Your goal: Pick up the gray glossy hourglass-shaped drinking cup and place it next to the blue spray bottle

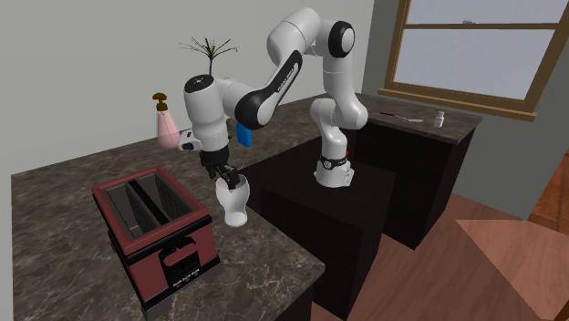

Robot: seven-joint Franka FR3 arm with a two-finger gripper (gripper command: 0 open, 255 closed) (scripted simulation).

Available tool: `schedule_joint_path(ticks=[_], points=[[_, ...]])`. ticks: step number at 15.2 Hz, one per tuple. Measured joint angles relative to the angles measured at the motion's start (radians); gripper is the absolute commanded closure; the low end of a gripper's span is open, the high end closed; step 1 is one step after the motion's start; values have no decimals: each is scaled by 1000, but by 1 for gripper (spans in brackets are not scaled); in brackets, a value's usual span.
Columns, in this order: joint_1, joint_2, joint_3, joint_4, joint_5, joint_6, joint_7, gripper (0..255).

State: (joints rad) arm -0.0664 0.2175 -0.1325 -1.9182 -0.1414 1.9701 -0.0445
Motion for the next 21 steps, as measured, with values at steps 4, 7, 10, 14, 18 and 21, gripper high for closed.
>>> schedule_joint_path(ticks=[4,7,10,14,18,21], points=[[0,0,0,0,0,0,0,255],[0,-1,0,1,0,0,0,255],[0,-1,0,0,0,0,0,255],[1,-6,0,8,0,-14,-1,255],[1,-26,0,36,0,-61,-7,255],[3,-38,0,61,0,-98,-11,255]])
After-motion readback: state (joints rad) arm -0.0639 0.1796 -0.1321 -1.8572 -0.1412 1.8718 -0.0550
